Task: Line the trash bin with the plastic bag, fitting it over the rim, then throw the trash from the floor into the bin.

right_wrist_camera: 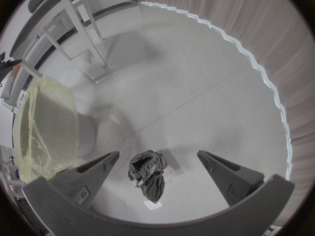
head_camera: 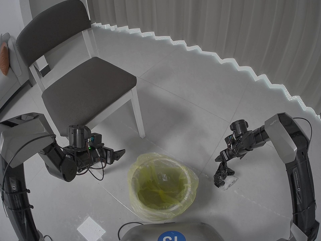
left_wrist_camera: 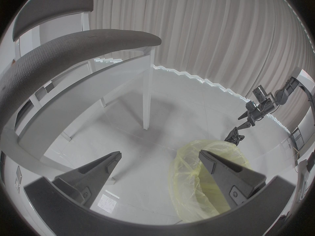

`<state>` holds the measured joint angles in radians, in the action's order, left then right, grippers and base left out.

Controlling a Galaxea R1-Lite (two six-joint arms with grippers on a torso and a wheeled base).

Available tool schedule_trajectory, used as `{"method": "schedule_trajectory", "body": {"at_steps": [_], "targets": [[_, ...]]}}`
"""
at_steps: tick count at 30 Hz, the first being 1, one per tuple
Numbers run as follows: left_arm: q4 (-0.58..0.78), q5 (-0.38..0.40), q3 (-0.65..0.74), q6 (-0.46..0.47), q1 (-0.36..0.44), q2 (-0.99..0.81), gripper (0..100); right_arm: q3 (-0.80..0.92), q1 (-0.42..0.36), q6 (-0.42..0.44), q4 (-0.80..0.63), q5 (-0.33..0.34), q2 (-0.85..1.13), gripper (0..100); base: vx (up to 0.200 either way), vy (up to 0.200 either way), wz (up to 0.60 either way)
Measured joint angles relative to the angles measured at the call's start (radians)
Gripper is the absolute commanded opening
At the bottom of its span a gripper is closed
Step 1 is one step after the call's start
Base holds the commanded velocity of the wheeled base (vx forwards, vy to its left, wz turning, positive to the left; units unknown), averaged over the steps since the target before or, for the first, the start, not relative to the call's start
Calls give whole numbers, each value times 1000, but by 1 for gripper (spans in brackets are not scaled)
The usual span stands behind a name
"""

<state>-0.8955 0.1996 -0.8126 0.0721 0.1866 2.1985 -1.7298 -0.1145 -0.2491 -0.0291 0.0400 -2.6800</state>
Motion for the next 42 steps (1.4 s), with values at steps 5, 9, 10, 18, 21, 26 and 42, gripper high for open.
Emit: {"method": "schedule_trajectory", "body": {"at_steps": [5,9,10,18,21,26,42], "targets": [[-1,-1,-1,0,0,5,100,-52,-8,11,-4,-3,-41,100,0,0,0],[-17,-1,-1,2,0,14,100,-70,-14,12,-5,-10,-68,100,0,0,0],[-26,-1,0,2,0,17,100,-74,-15,12,-6,-12,-74,100,0,0,0],[-39,-1,6,1,2,34,100,-119,-16,12,-58,-22,-106,100,0,0,0],[-40,-2,6,0,2,37,100,-146,-15,12,-78,-39,-120,100,0,0,0],[-40,-1,5,0,2,40,100,-185,-15,13,-100,-45,-143,100,0,0,0],[-43,-3,6,0,0,49,100,-249,-14,33,-155,-45,-186,100,0,0,0]]}}
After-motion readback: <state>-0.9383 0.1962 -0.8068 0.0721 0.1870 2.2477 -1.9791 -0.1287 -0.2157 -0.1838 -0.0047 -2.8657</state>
